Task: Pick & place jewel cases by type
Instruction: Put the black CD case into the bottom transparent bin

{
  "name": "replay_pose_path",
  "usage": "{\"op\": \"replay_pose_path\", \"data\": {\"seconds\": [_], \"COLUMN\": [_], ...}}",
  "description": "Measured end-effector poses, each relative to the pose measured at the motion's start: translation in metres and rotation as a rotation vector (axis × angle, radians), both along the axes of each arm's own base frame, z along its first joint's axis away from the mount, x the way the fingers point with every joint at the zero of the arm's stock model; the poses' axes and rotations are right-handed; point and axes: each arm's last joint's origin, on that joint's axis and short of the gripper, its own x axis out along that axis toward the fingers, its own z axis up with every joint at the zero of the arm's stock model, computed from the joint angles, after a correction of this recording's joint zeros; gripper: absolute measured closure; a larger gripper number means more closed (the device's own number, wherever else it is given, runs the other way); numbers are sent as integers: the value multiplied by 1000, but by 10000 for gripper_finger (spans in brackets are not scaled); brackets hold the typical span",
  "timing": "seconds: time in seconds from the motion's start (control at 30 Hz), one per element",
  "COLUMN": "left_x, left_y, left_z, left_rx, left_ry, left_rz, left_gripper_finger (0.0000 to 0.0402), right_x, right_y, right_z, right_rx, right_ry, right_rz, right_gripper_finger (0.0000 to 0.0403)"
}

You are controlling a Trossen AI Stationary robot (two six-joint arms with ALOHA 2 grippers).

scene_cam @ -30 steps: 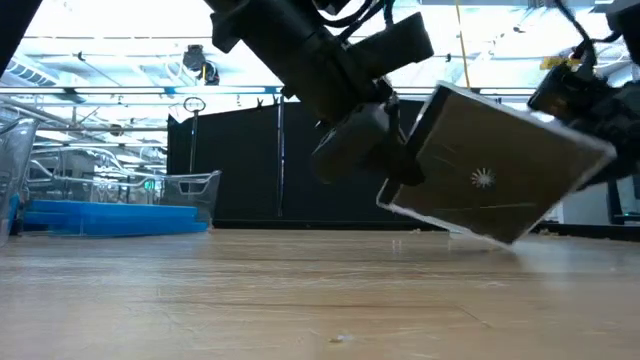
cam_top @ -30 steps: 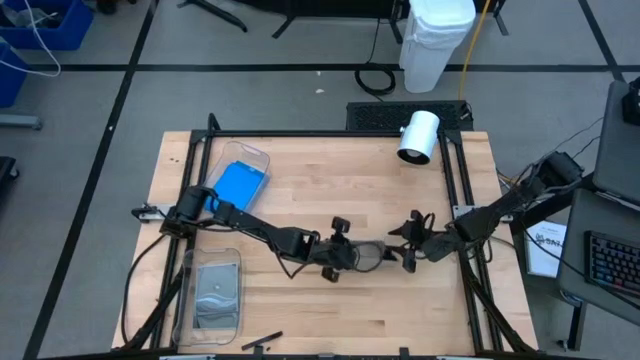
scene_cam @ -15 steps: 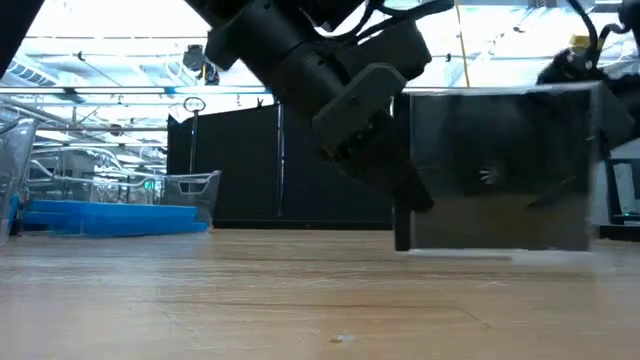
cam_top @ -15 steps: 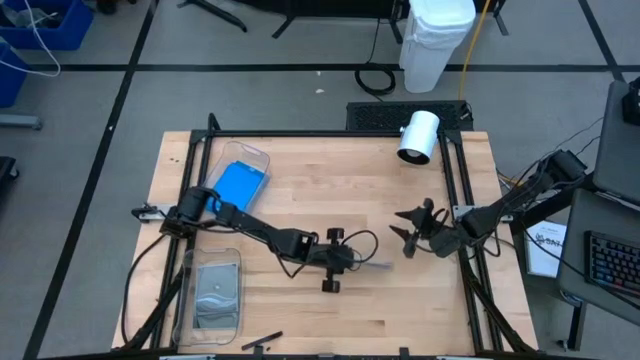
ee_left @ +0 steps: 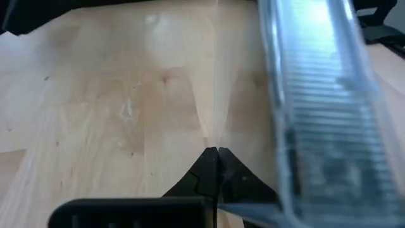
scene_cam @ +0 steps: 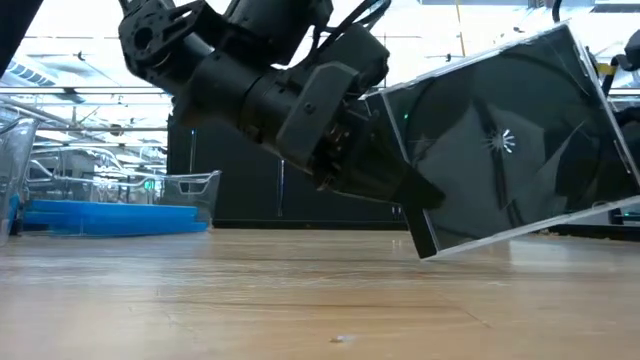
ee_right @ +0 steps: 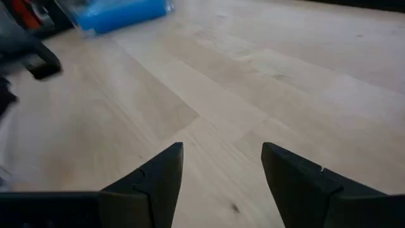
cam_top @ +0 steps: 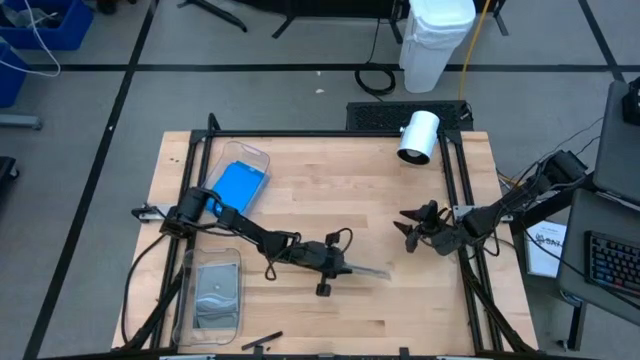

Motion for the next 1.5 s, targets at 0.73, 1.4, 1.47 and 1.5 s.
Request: {"op": "replay_pose_path", "data": {"seconds": [0.73, 1.4, 1.47, 1.5], "left_x": [-6, -20, -22, -23], "left_y": [-8, -13, -12, -12], "left_z": [-3, -13, -15, -16], "left_rx": [5, -30, -37, -38], "left_ry": [-15, 16, 11, 7], "left_rz": [-18, 102, 110, 111], "left_gripper_finger": [369, 369, 369, 369], "right_x": [12, 26, 28, 29], "right_y": [6, -1, -2, -3], "right_z": [22, 44, 47, 49], "right_rx": [-271, -330, -299, -293], "right_ry": [-56, -213, -262, -281], "right_rz": [163, 391, 454, 477], "right_gripper_finger": [193, 193, 193, 193]}}
